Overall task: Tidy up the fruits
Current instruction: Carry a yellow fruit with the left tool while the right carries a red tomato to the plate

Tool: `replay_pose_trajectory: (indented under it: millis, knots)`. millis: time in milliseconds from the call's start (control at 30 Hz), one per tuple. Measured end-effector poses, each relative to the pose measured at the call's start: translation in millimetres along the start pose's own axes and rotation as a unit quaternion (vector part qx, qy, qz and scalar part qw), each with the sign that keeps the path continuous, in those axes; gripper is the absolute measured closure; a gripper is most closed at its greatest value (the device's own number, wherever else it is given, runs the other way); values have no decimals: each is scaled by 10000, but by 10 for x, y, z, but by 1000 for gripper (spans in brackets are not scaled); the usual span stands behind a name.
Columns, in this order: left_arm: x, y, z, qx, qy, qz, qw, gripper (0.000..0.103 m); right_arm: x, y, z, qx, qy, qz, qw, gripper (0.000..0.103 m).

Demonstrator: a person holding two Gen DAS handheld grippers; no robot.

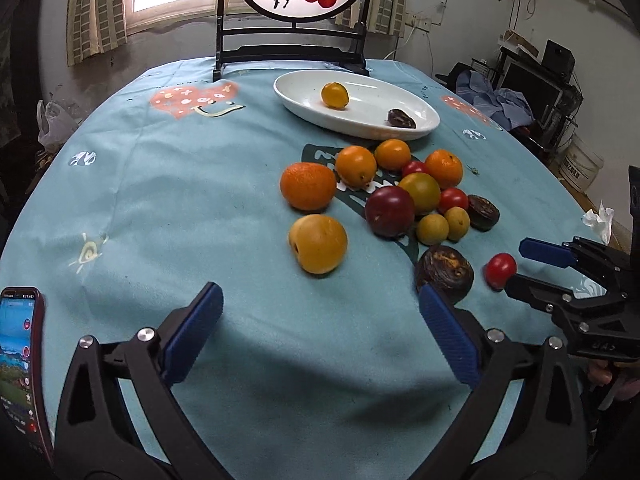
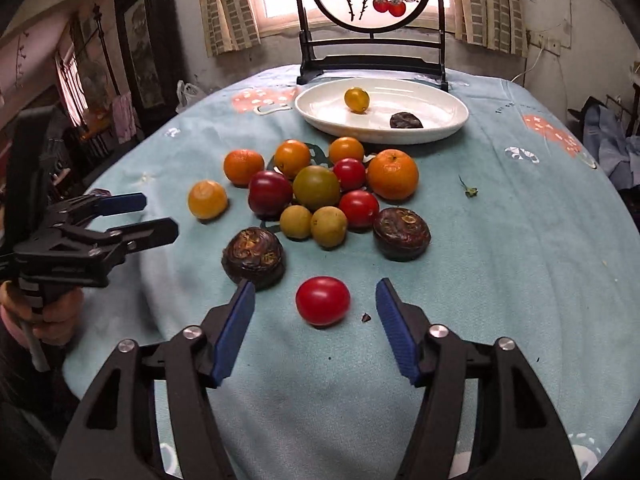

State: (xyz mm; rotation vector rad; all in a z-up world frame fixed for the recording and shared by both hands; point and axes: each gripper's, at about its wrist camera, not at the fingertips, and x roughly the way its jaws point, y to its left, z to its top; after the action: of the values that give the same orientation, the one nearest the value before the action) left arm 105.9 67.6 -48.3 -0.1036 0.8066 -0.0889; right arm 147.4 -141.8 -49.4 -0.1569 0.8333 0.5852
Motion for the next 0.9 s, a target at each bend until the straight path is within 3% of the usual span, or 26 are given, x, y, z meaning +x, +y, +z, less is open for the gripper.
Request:
replay_pose_trajectory:
  millis: [100,633,700,900]
  knots:
    - [-48,-22,-18,58,-152,-79,9998,3,64,-20,5,40,106,-78,9999,53]
    - [-2,-5,-16,-22,-38,-129,9999,3,153,21,-1,-69,242,-211,9995,58]
    - [10,5,-11,-28,-18,-114,9999,3,166,25,-6,-82,279,-187,9994,69]
    - [57,19,13,-73,66,-132,9999,3,151,-37,-28,123,225,13,9997,71]
